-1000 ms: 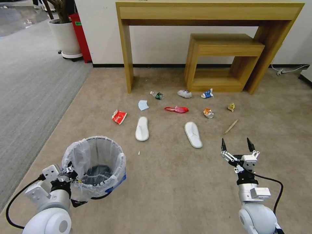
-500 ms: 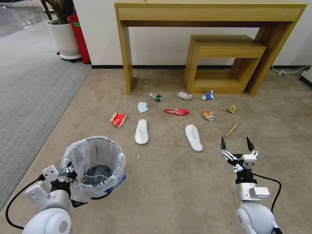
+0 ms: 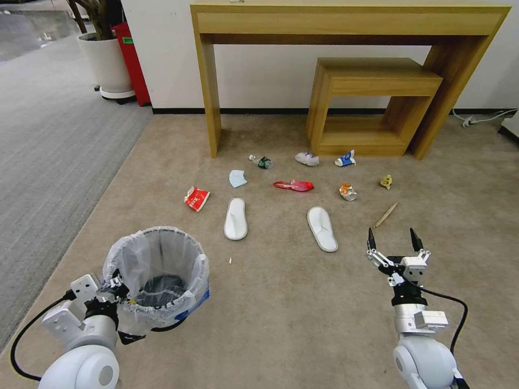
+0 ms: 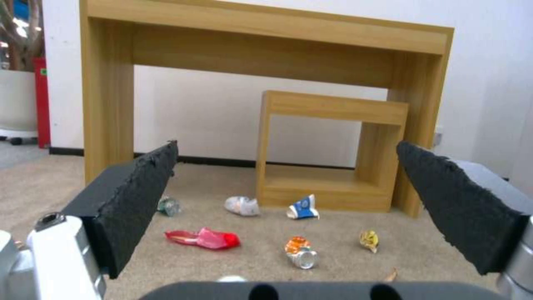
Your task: Pick up the trash bin and place the garbage on the floor into it.
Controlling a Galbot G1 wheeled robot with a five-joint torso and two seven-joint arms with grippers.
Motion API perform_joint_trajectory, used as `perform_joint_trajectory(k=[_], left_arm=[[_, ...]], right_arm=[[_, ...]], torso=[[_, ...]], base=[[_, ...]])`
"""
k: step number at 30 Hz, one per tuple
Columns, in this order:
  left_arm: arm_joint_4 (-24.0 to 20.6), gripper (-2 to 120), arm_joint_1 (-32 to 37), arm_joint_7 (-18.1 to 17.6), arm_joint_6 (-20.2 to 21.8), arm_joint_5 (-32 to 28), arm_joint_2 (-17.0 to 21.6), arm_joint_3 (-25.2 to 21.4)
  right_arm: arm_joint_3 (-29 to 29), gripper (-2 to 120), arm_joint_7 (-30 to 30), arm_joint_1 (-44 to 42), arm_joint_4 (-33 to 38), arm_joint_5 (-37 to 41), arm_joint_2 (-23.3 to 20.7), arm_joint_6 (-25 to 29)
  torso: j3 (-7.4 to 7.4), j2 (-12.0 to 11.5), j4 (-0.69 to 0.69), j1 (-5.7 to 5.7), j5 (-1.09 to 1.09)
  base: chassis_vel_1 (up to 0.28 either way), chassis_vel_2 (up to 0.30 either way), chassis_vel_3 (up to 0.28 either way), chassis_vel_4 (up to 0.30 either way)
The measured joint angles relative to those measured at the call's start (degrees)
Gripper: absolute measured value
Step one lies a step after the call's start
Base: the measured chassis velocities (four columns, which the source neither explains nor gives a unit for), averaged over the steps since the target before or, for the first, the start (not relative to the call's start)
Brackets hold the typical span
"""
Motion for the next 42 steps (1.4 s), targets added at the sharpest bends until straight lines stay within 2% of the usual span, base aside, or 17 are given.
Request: perform_joint_trajectory(k=[14,42], left_arm=[[0.29,3,-0.21,-0.01,-0.09,-0.05,0.08,-0.05],[0.04,3,0.01,-0.05,-0.31,0.01,0.06,-0.05]], right_arm=[[-0.03,100,-0.12,0.05,-0.18,-0.09,0.33,0.04],[0.09,100,-0.51,-0.25,-0.36,-1.38,0.66,0.48]], torso=[[0.01,0.0,0.01,0.0,-0.01],[0.0,0.0,0.0,0.0,0.0]], base=[[0.079,0.078,-0.086,-0.083],[0.0,0.0,0.0,0.0]])
